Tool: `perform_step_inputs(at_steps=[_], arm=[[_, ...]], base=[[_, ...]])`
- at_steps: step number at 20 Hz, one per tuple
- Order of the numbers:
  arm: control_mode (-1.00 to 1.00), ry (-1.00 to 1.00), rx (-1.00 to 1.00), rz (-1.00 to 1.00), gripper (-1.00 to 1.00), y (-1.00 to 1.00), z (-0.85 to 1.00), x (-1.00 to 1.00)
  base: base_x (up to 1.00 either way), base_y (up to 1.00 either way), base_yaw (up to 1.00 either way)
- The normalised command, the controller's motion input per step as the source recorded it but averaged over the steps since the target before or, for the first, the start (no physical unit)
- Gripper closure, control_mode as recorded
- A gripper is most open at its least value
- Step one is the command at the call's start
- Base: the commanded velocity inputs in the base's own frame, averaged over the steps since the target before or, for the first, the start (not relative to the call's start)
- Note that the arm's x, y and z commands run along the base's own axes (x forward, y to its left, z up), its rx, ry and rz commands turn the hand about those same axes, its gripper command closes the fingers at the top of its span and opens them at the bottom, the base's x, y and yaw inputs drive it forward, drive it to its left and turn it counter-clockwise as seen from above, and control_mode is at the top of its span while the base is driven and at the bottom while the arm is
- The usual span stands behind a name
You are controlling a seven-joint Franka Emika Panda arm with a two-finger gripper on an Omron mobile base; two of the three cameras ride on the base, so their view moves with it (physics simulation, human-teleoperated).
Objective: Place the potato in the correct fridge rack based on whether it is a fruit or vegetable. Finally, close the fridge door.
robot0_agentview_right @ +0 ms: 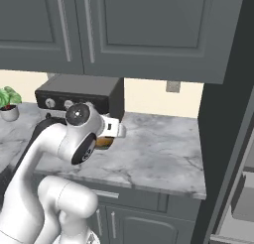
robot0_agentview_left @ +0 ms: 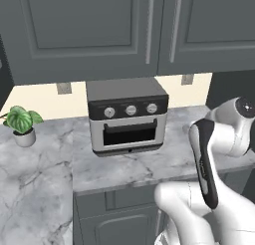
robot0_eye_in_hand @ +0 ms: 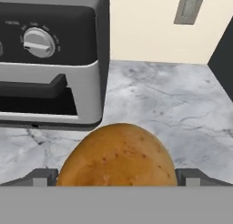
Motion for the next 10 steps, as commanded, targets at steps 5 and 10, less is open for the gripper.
perform_step_inputs(at_steps=[5,10], arm=[[-1.0,0.01,-0.11,0.0,1.0,0.3,0.41,-0.2],[-1.0,0.07,-0.07,0.0,1.0,0.21,0.19,-0.01]], base=[[0.0,0.0,0.0],[0.0,0.0,0.0]])
